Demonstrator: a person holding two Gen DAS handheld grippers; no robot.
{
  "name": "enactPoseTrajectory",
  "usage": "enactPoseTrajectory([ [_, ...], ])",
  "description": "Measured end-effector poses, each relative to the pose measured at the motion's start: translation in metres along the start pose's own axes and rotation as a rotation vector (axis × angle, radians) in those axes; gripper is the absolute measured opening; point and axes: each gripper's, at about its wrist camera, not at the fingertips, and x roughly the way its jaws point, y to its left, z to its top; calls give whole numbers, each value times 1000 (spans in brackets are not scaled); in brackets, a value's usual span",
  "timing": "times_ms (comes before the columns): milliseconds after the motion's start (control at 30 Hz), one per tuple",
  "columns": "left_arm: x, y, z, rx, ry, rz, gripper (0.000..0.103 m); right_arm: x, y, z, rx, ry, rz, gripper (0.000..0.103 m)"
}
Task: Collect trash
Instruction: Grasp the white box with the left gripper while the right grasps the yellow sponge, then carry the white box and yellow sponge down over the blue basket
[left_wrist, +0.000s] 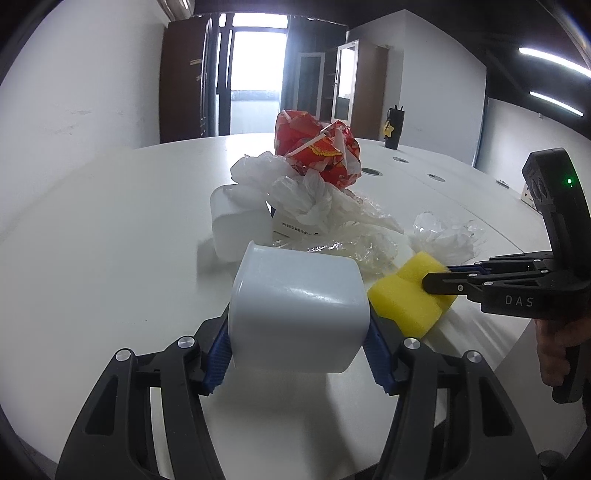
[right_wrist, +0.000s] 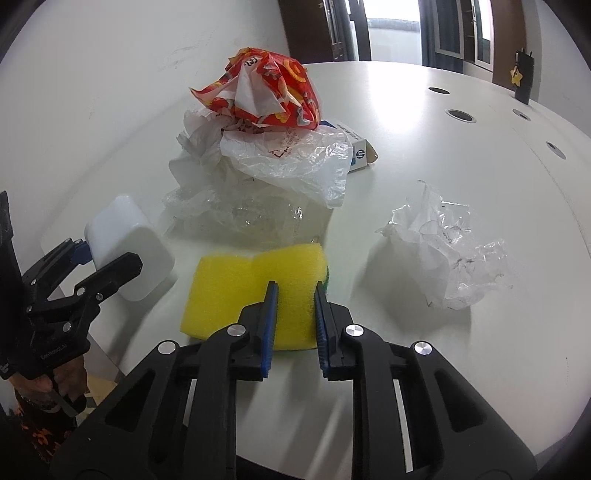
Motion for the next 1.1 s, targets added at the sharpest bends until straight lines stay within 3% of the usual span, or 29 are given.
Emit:
enactPoseTrajectory([
  [667,-32,-4,-9,-12,-21,44,60,-38,7,-33,-8,-66,37,14],
  [1100,-102,-11,-37,-75,-74,65,60,-70,42,-70,-95,-120,56,14],
])
